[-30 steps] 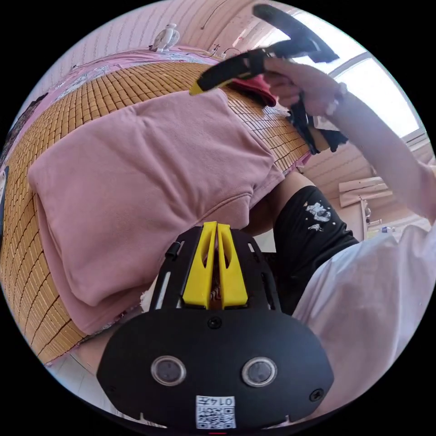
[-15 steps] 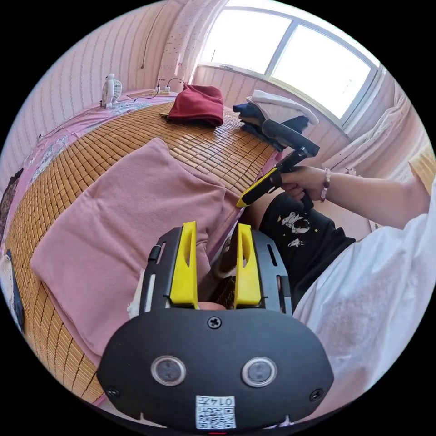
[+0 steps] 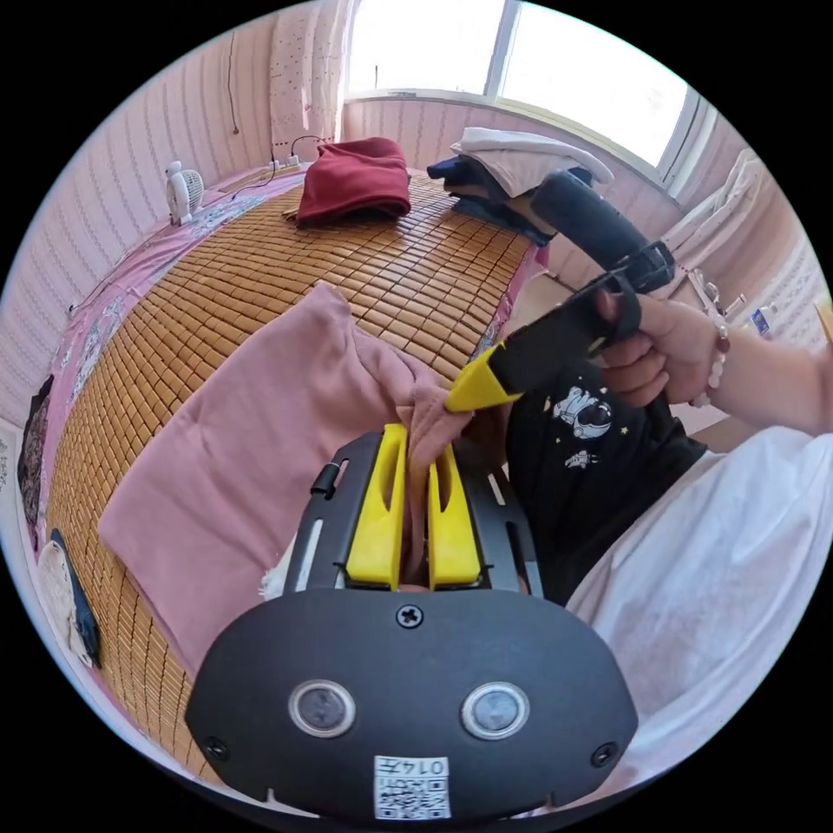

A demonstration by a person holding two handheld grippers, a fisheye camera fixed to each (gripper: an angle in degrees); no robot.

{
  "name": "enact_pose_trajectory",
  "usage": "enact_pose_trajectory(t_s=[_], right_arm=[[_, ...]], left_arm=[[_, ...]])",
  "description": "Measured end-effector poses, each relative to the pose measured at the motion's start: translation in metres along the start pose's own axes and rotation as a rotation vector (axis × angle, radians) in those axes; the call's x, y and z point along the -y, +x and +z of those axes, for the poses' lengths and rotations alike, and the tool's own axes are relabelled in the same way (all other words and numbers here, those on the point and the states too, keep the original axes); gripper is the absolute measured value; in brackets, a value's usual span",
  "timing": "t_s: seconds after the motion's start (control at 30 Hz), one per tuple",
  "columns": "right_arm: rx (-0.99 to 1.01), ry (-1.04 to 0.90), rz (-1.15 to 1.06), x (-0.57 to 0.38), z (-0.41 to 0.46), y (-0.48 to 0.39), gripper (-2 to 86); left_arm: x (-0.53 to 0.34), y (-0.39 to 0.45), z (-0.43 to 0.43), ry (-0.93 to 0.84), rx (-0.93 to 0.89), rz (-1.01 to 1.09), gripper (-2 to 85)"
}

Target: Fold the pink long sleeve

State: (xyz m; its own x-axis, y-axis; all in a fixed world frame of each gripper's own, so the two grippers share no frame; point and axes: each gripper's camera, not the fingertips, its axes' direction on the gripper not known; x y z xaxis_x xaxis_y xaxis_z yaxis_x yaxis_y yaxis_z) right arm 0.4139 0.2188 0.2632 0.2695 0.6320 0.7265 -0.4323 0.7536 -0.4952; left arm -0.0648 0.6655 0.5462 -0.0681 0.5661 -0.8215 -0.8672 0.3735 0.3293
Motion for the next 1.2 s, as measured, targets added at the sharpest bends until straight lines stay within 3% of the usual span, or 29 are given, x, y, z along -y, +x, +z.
enact_pose_trajectory(t_s=[0.13,0.27,0.37,0.47,0.7,0.9,1.03,1.2], right_arm=[[-0.184,0.202,0.167,-0.013,-0.035,0.037,11.8],[-0.139,0.272,0.275,-0.004,-0.034,0.061,17.7],[-0.067,0.307,0.319,0.007,-0.027,0.073,15.2],[0.059,0.396,0.361,0.007,-0.031,0.078,6.7],[0.010,0.510,0.168,-0.014,-0.090,0.022,3.1],[-0.258,0.557,0.074,-0.043,-0.145,-0.055,2.8],[-0.370,0.505,0.055,-0.015,-0.122,-0.098,3.3],[-0.401,0.387,-0.012,0.053,-0.045,-0.134,4.7]], left_arm=[[-0.041,-0.009,-0.034,0.049,-0.053,-0.075,4.0],[-0.070,-0.017,-0.075,0.088,-0.058,-0.121,3.8],[-0.081,-0.020,-0.098,0.079,-0.044,-0.113,3.9],[-0.086,-0.025,-0.116,0.094,-0.023,-0.110,3.8],[-0.052,-0.033,-0.154,0.239,-0.106,-0.088,3.8],[0.000,-0.041,-0.164,0.347,-0.308,-0.035,3.7],[0.012,-0.070,-0.182,0.382,-0.327,-0.075,3.8],[-0.006,-0.138,-0.207,0.427,-0.282,-0.304,3.9]])
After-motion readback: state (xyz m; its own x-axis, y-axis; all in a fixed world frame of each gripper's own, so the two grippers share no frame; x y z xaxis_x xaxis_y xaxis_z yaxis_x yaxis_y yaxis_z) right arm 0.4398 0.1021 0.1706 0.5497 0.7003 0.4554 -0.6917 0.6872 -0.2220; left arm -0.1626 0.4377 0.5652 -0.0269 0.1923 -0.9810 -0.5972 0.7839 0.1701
